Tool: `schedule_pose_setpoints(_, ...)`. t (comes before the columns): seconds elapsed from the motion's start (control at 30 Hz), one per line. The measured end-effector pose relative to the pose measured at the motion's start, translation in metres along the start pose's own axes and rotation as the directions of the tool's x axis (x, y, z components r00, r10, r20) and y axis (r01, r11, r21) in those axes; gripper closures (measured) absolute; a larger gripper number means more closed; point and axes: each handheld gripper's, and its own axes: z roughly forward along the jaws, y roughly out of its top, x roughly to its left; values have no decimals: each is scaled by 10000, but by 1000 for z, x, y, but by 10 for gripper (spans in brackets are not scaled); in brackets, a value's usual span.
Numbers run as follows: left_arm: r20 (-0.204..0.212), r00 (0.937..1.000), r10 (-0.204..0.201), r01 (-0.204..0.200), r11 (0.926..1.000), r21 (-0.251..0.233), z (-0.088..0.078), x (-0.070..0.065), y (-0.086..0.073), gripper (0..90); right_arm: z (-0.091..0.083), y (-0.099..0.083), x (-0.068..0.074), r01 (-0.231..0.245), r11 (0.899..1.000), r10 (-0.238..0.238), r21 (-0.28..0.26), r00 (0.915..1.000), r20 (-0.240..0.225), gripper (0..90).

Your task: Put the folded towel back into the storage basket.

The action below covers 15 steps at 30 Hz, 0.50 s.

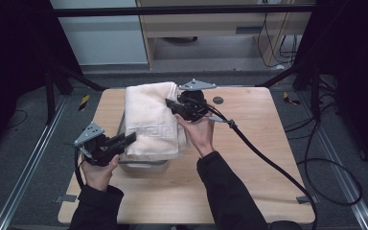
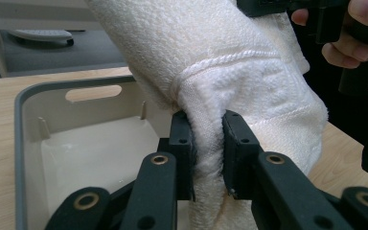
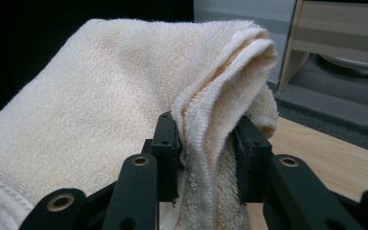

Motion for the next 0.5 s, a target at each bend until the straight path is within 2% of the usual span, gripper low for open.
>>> schedule_pose_setpoints(0.5,-458,9979,-462,457,9989,-119,-13,26,0,759,29,10,18,-17,10000,19,91,9999,-119,670)
